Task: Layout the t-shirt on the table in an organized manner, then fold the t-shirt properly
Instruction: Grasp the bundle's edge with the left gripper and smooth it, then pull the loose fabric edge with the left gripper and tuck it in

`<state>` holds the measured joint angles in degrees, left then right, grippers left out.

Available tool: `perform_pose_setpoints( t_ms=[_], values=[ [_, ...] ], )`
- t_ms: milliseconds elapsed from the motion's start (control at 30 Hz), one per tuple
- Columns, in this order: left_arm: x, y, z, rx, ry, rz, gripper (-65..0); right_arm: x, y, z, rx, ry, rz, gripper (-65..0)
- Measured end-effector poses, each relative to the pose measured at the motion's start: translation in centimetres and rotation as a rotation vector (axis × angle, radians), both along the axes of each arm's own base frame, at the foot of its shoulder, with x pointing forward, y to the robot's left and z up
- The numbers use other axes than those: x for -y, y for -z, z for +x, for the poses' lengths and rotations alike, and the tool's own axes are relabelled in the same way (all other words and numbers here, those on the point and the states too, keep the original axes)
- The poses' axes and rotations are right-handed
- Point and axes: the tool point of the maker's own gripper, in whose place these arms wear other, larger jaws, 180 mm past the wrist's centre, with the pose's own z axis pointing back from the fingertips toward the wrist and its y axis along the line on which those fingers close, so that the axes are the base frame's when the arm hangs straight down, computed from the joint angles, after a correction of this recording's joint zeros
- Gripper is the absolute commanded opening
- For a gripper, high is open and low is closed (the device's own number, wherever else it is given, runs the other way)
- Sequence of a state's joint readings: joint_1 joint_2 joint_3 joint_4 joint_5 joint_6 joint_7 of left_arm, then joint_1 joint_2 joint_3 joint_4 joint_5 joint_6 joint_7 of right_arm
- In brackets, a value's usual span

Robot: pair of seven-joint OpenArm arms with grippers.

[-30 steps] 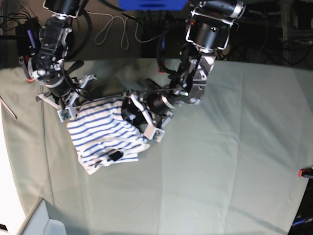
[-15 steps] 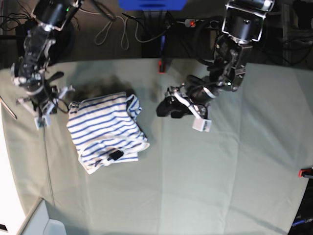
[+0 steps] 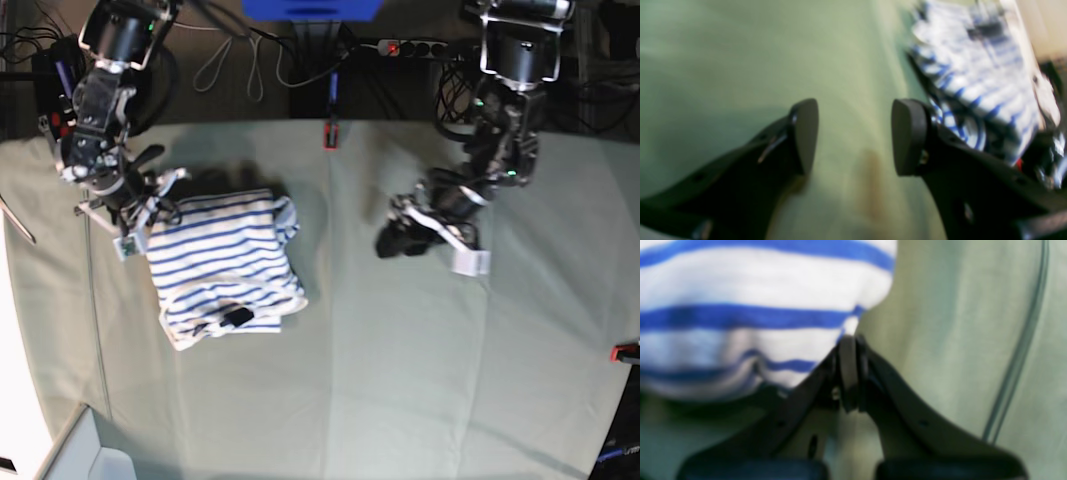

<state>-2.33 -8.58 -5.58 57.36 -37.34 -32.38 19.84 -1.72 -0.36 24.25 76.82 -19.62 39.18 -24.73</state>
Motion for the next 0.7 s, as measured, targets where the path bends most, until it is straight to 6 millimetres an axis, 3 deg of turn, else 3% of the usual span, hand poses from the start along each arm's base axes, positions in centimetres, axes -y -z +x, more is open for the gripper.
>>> perform_pose_setpoints(
  t_ms=[100,200,333,467,533,633,700],
  values=[
    [-3.1,-0.2,0.4,0.005,-0.052,0.033,-30.7,-1.3,-0.3,-0.7,0.002,-0.004,0.007,-65.0],
    [-4.4,-0.5,0.7,0.015,-0.085,0.032,-30.7,-1.4,-1.3,-0.4,0.034,-0.002,0.001,-65.0],
    [-5.6,-0.6,0.7,0.016,-0.100,0.046,-30.7,0.6,-1.9,-0.9,0.048,0.053,-0.013,-65.0],
    [-5.8,-0.4,0.3,0.013,-0.108,0.042,-30.7,3.7,-3.4,-3.2,0.043,0.090,-0.117,-65.0],
    [-5.3,0.3,-0.6,-0.011,-0.100,0.038,-30.5,2.9,-5.2,-3.2,0.089,0.047,-0.146,-65.0],
    [-4.1,0.8,-1.2,-0.027,-0.076,0.031,-30.3,-1.8,-7.4,-2.4,0.162,-0.061,-0.121,-63.8],
    [-2.2,0.6,-1.0,-0.019,-0.044,0.017,-30.0,-4.4,-8.4,-2.1,0.200,-0.113,-0.103,-58.3]
  ],
)
